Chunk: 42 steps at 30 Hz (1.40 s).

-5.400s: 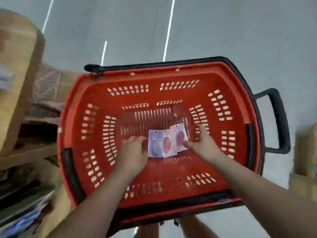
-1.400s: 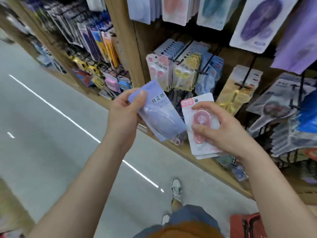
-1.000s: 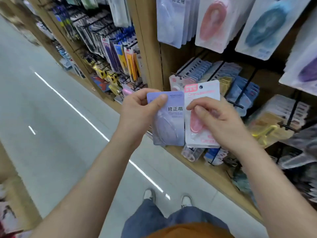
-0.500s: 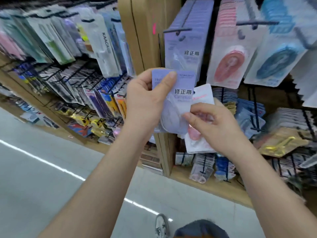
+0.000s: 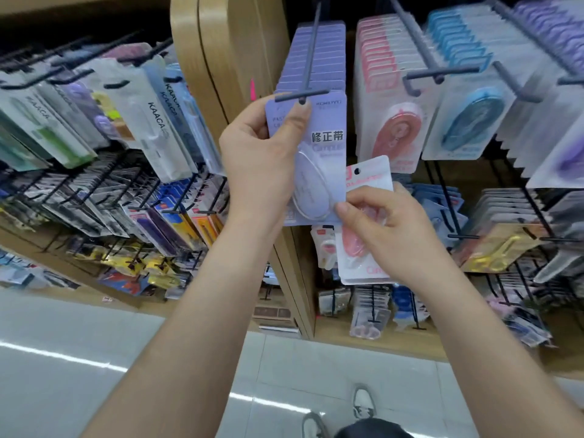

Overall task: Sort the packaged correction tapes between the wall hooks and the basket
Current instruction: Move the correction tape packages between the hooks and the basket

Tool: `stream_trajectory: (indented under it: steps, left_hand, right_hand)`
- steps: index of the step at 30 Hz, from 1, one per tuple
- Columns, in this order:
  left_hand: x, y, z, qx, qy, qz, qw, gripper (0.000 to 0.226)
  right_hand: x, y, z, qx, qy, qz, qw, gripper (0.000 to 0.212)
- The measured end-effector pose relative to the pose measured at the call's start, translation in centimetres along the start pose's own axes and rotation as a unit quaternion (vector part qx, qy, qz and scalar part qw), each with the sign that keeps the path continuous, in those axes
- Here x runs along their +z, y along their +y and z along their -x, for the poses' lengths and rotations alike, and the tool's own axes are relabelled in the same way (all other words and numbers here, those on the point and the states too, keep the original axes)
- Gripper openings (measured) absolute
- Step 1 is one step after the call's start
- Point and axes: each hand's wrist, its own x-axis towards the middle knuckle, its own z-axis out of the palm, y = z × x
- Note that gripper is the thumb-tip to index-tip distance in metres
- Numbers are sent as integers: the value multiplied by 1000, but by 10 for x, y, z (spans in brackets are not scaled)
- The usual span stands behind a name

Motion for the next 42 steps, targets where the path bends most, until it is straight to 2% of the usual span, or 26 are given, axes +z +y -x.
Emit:
stream_trajectory:
  steps: [6, 8, 10, 12, 14, 16, 18, 22, 27, 30, 33, 35, 36, 37, 39, 40, 42]
  left_hand:
    - [-1, -4, -4, -33, 5, -27, 999, 19]
    - [-4, 1, 2, 7, 10, -105, 994, 12]
    - [-13, 1, 19, 68, -2, -199, 978, 29]
    - [-25, -7, 38, 95, -41, -311, 945, 48]
    - [-31, -12, 46, 41, -68, -353, 932, 64]
    - [-31, -12, 43, -12, -72, -322, 944, 75]
    - [-29, -11, 37, -30, -69, -308, 948, 77]
    - [-30, -20, 34, -1, -48, -366, 929, 71]
    - [-24, -25, 36, 56, -35, -429, 901, 70]
    - [-27, -20, 37, 79, -38, -507, 857, 71]
    - [-34, -11, 41, 134, -22, -573, 808, 68]
    - [-41, -6, 48, 176, -7, -584, 792, 60]
    - [-44, -4, 52, 190, -3, -569, 800, 53]
    - [-42, -2, 56, 180, -12, -525, 832, 45]
    - [-29, 4, 61, 79, -65, -366, 925, 35]
    - [-22, 7, 61, 16, -92, -295, 951, 31]
    - [-9, 10, 59, -73, -107, -202, 971, 16]
  right_hand:
    - [1, 2, 0, 30, 2, -18, 999, 18]
    - [1, 4, -1, 33, 7, -31, 999, 18]
    - [2, 5, -2, 36, 16, -44, 998, 18]
    - [4, 8, -4, 31, 25, -44, 998, 17]
    - [6, 9, -6, 29, 33, -36, 998, 17]
    - [7, 10, -7, 28, 32, -32, 999, 17]
    - [5, 12, -7, 23, 17, -23, 999, 18]
    - [-6, 16, 2, 10, 13, -6, 1000, 38]
    - [-21, 12, 17, -19, -8, -70, 997, 57]
    - [-23, 11, 17, -4, -21, -190, 982, 72]
    - [-22, 9, 17, 10, -8, -259, 966, 89]
    - [-22, 9, 19, 25, -6, -289, 957, 97]
    - [-22, 10, 19, 33, -8, -298, 954, 99]
    - [-23, 10, 20, 37, -13, -307, 951, 100]
    - [-25, 10, 20, 34, -40, -316, 947, 98]
    - [-25, 9, 21, 19, -66, -312, 948, 94]
    - [-25, 7, 21, -12, -116, -299, 947, 79]
